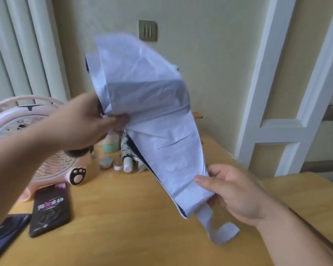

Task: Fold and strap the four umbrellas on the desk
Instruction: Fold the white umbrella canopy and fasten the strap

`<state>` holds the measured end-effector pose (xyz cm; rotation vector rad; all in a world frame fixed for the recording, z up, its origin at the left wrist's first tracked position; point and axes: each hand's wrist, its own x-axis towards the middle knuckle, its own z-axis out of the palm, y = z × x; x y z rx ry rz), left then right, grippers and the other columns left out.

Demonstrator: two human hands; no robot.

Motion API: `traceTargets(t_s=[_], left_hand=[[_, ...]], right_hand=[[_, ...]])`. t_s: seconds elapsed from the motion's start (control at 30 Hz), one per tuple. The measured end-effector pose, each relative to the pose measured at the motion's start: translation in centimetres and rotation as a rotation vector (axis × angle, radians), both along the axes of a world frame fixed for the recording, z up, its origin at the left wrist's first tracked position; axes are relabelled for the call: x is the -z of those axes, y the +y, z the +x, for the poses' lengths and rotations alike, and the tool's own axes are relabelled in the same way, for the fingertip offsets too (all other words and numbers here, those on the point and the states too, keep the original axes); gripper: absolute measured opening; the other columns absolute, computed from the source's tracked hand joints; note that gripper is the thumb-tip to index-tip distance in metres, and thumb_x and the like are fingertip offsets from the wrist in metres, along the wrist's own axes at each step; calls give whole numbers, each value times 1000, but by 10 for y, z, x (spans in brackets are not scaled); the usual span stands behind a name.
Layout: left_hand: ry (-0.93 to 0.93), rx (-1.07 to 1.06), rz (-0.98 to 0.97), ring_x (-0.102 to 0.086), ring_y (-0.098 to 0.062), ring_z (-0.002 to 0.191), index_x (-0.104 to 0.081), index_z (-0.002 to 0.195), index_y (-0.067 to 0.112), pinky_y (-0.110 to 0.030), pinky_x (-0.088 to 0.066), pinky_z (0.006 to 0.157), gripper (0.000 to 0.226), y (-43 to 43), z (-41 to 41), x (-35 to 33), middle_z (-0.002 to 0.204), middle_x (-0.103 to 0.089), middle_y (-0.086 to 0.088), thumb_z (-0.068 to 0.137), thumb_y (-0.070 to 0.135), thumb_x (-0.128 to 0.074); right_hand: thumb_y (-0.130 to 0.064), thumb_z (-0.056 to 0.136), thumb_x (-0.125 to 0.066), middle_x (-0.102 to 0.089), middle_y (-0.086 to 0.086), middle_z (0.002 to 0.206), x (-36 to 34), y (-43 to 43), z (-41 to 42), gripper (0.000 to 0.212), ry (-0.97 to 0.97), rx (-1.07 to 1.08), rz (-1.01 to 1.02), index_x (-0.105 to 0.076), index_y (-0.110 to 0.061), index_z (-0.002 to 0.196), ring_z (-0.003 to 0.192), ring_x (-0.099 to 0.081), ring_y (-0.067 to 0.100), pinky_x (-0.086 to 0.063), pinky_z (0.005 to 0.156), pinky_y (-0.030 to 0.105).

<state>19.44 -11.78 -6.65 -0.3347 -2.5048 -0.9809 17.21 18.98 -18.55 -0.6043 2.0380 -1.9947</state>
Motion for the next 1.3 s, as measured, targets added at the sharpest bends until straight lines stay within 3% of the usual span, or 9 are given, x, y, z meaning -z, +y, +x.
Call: traceTargets(t_s=[0.2,0.4,0.6,0.7,0.8,0.87,0.97,1.17,1.3], left_hand=[[-88,80,-102,-36,-12,31,-55,68,13,-19,-32,36,30,15,-33,-29,39,-51,4,98,11,-63],[-449,182,-39,-40,-22,43,-56,82,7,-25,-32,43,13,6,-89,66,62,-60,-12,90,-3,-59],[-537,249,-28,-44,-26,44,-57,71,17,-31,-37,47,14,14,-104,141,69,-61,-11,80,7,-61],[-491,166,-49,-56,-21,51,-64,72,17,-30,-48,56,15,18,-114,147,71,-66,0,87,18,-63],[-544,68,-193,-64,-19,73,-68,74,20,-31,-52,70,23,13,-126,146,78,-70,3,77,42,-64],[-487,-2,-413,-64,-21,90,-69,86,25,-36,-54,82,33,9,-124,147,92,-70,4,70,53,-65],[-223,-110,-484,-54,-21,103,-59,111,28,-40,-49,91,48,6,-90,155,109,-55,7,72,54,-72],[-57,176,-133,-56,-1,87,-56,86,35,-13,-39,69,17,26,9,186,90,-57,20,81,27,-70],[89,504,-182,-56,-9,101,-62,102,23,-25,-48,85,19,47,27,183,106,-54,13,94,40,-61]], right_hand=[[-22,91,-67,-75,21,94,3,-31,31,30,-247,-107,-160,-70,1,110,72,-71,31,-56,57,34],[-24,80,-80,-71,13,95,39,-37,45,47,-358,-96,-141,-69,-3,120,76,-68,23,-55,54,32],[-22,77,-77,-74,20,110,74,-36,50,35,-367,-39,99,-78,-13,110,98,-68,28,-53,93,56],[-23,78,-75,-78,4,102,77,-37,48,25,-289,-64,247,-80,-19,103,100,-69,14,-52,95,36],[-32,80,-77,-79,-1,102,75,-40,46,25,-225,-78,384,-80,-19,101,110,-70,13,-50,106,37],[-39,83,-79,-76,-7,82,72,-39,44,28,-196,-44,495,-76,-12,89,89,-72,6,-56,88,29],[-60,80,-74,-51,-6,55,59,-33,45,57,-122,4,742,-58,-6,70,56,-49,4,-37,58,26],[-72,56,-86,-59,-6,58,10,-17,16,71,-21,-31,1033,-62,-10,82,51,-45,6,-35,53,26],[-62,55,-85,-71,4,86,4,-17,-41,59,234,66,692,-64,-31,101,65,-57,10,-46,62,22]])
